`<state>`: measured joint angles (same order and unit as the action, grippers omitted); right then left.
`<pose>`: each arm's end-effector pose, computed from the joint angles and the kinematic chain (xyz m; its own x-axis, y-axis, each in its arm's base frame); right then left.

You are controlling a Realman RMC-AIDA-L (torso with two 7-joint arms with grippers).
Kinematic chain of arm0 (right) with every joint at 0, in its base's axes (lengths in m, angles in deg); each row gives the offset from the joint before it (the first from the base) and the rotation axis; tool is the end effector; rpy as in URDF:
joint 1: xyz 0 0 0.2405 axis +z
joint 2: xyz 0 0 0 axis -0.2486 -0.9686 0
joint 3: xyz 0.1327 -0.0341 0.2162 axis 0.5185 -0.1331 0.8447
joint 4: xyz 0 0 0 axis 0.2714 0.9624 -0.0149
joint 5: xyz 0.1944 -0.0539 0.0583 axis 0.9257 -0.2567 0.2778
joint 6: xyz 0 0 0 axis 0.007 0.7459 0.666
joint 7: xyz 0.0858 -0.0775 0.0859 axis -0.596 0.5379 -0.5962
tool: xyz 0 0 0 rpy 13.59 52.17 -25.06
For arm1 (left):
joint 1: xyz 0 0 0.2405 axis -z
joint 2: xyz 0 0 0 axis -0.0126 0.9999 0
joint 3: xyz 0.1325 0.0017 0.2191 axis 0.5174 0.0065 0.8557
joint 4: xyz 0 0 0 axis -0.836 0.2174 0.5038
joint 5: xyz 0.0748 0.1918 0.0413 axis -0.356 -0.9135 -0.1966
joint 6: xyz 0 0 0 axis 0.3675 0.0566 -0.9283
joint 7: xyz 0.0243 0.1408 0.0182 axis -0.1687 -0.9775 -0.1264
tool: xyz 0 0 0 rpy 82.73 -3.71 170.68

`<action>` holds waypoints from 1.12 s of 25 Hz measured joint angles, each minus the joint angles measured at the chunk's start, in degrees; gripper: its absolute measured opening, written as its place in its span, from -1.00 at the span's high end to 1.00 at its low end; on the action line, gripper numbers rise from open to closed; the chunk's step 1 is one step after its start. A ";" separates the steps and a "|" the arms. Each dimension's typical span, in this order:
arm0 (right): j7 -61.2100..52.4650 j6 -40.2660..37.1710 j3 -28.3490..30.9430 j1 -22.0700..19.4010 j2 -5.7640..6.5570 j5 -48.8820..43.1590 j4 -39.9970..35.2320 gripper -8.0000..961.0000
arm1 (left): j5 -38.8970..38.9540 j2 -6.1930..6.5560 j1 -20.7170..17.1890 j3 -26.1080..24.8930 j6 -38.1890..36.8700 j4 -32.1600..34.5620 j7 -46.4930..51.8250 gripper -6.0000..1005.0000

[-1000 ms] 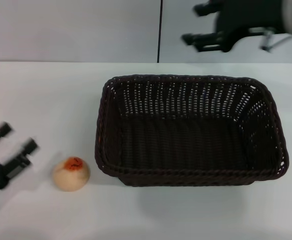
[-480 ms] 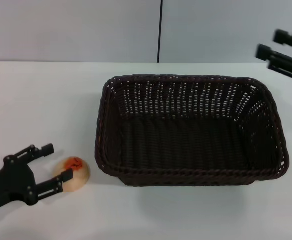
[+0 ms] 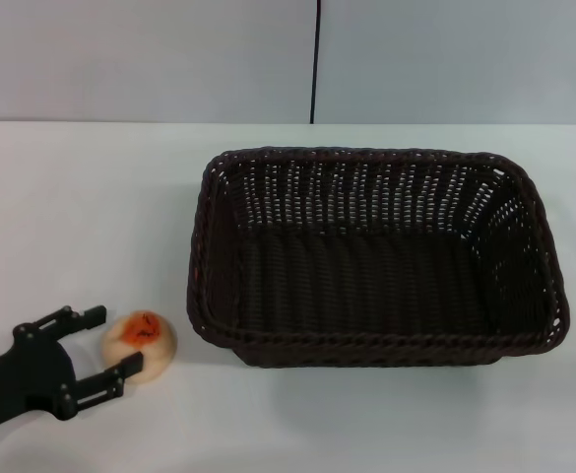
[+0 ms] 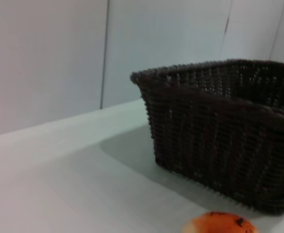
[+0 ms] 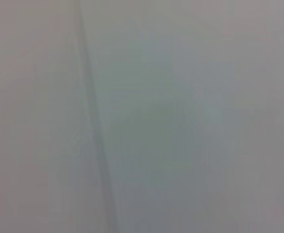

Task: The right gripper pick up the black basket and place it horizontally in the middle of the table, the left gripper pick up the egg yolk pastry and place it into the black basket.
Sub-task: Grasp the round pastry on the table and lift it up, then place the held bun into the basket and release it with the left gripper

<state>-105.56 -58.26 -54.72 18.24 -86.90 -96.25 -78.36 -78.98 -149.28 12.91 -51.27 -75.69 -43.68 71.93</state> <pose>0.3159 0.2494 0.0732 0.4156 0.1229 -0.9012 -0.7193 -0.5620 -0.4084 -0.3752 0.2095 -0.0113 0.8161 0.3025 0.4923 0.5129 -0.7717 -0.3760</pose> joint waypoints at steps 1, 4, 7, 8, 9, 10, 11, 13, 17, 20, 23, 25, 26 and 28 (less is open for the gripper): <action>1.76 -1.60 1.49 0.37 0.04 2.26 3.79 -0.34 | -0.14 -0.01 0.02 0.82 0.27 -0.04 -0.16 -0.61; 3.56 -4.22 5.66 0.81 0.12 5.13 10.33 -0.34 | -0.97 -0.04 0.30 2.62 0.51 -0.04 -0.16 -0.54; 3.71 -5.15 10.77 0.85 0.16 5.60 14.54 -0.34 | -1.72 -0.06 0.56 2.87 0.38 -0.03 -0.17 -0.47; 3.71 -5.15 10.77 0.85 0.16 5.60 14.54 -0.34 | -1.78 -0.06 0.59 2.80 0.23 -0.03 -0.17 -0.39; 3.74 -5.26 11.81 0.83 0.17 5.62 15.37 -0.34 | -1.71 -0.07 0.60 2.63 -0.04 0.01 -0.17 -0.31; 3.83 -5.31 12.75 0.77 0.17 5.64 16.16 -0.34 | -1.17 -0.06 0.61 2.05 -0.80 0.11 -0.18 -0.22; 4.17 -5.42 13.47 0.68 0.17 5.65 16.92 -0.34 | -0.91 -0.06 0.61 1.78 -1.09 0.13 -0.18 -0.14; 6.03 -6.21 15.36 0.52 0.17 5.74 19.56 -0.34 | 1.33 0.03 0.63 -0.64 -3.22 0.35 -0.18 0.01; 8.98 -7.84 18.94 0.57 0.13 5.79 23.80 -0.34 | 5.26 0.14 0.73 -3.56 -5.41 0.42 -0.21 0.29; 10.46 -8.70 21.43 0.70 0.08 5.81 25.88 -0.34 | 7.97 0.15 0.91 -4.79 -5.92 0.44 -0.43 0.33; 11.25 -9.76 23.17 0.66 0.15 5.83 27.42 -0.34 | 13.31 0.16 1.47 -6.06 -8.56 0.44 -0.92 0.37; 11.26 -10.18 23.26 0.44 0.16 5.84 27.53 -0.34 | 15.27 0.05 2.65 -6.09 -11.03 0.31 -1.56 0.40; 11.26 -10.37 23.27 0.34 0.17 5.85 27.57 -0.34 | 15.36 -0.07 3.40 -5.89 -12.03 0.07 -2.04 0.41; 11.27 -10.69 23.28 0.28 0.15 5.85 27.73 -0.34 | 15.30 -0.38 5.49 -4.78 -13.50 -1.13 -2.87 0.45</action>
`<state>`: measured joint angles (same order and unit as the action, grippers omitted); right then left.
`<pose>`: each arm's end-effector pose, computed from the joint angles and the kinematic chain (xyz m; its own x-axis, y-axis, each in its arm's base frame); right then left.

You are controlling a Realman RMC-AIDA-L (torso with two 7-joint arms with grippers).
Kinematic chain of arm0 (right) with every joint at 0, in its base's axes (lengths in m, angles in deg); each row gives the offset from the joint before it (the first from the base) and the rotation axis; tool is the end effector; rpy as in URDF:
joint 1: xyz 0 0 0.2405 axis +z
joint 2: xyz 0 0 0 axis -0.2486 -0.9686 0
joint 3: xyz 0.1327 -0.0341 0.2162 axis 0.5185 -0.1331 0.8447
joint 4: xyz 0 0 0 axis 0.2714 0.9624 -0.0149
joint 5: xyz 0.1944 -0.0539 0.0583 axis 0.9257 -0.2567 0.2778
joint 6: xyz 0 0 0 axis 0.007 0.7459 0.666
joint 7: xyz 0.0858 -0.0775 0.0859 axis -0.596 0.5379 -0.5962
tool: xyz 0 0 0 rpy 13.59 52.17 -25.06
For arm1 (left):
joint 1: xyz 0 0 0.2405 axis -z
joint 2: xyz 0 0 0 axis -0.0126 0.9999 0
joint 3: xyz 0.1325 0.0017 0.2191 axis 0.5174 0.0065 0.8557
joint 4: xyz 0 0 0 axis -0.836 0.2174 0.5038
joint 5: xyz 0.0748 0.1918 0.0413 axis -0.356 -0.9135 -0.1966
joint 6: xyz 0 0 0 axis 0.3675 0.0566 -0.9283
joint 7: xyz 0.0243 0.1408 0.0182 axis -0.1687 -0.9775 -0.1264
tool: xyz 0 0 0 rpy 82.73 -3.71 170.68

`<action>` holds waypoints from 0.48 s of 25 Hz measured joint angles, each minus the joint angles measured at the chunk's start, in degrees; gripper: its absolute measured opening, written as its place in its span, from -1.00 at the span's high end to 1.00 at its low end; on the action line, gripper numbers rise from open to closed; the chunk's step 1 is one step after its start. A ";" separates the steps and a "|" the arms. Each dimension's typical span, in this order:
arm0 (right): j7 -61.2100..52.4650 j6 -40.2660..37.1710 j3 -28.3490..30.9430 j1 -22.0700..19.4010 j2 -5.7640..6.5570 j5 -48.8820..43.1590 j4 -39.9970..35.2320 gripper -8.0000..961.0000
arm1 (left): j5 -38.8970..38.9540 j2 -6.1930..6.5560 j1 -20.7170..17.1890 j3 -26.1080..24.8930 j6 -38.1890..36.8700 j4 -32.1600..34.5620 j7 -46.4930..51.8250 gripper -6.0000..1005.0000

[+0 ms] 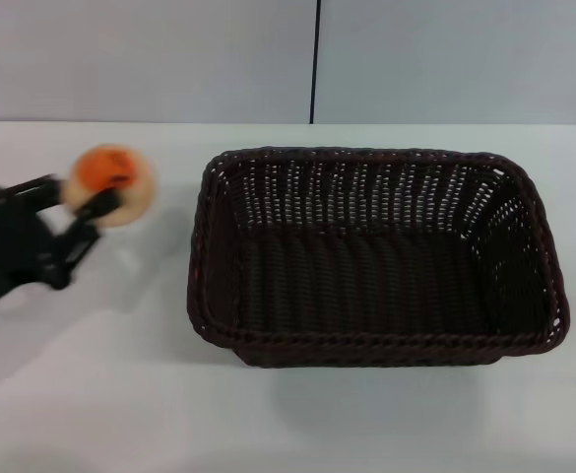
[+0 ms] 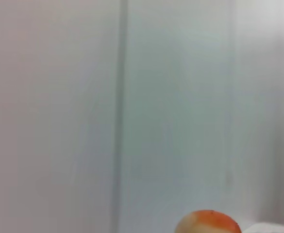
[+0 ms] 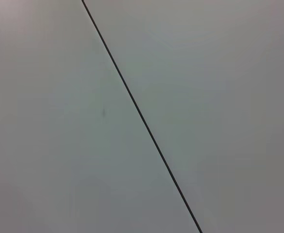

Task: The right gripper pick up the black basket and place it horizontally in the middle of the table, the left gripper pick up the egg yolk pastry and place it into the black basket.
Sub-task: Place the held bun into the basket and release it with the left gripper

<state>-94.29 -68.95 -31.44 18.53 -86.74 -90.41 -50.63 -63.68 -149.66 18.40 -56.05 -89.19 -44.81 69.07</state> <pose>0.3819 0.1822 0.0798 0.2988 0.3433 -0.8904 -0.9248 -0.1262 -0.3590 -0.3178 0.2519 0.0254 0.6774 -0.0444 0.7343 0.4457 -0.7694 -0.4576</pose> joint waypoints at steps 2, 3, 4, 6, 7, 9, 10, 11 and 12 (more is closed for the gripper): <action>0.00 -0.08 0.01 -0.05 -0.03 -0.06 0.10 -0.34 | 0.04 -0.10 2.85 2.53 -0.17 -3.21 -0.36 0.49; 0.01 -0.12 0.02 -0.05 -0.03 -0.11 0.13 -0.34 | 0.04 -0.14 4.03 3.58 0.04 -4.85 -0.57 0.51; 0.02 -0.44 0.03 -0.01 -0.04 -0.20 0.30 -0.34 | 0.03 -0.12 5.35 4.68 0.47 -6.84 -1.29 0.52; 0.02 -0.66 0.01 0.05 -0.05 -0.23 0.51 -0.34 | -0.05 -0.22 7.63 6.43 1.68 -11.05 -5.31 0.55; 0.02 -0.95 -0.01 0.14 -0.05 -0.25 0.90 -0.34 | -0.01 -0.24 8.32 6.83 2.22 -12.68 -7.23 0.57; 0.03 -1.64 0.02 0.30 0.00 -0.26 1.63 -0.34 | 0.07 -0.29 9.68 7.23 3.86 -16.78 -11.50 0.60; 0.04 -1.75 0.03 0.32 0.02 -0.27 1.66 -0.34 | 0.23 -0.29 10.11 7.04 5.31 -18.51 -12.89 0.54; 0.04 -1.77 0.02 0.37 0.02 -0.27 1.67 -0.34 | 0.23 -0.29 10.11 7.04 5.31 -18.51 -12.89 0.48; 0.04 -1.78 0.01 0.40 0.02 -0.28 1.64 -0.34 | 0.24 -0.31 10.16 7.02 5.76 -18.79 -13.03 0.41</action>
<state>-94.25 -70.73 -31.44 18.93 -86.72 -90.69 -48.99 -63.45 -149.96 28.56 -49.04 -83.43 -63.60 56.03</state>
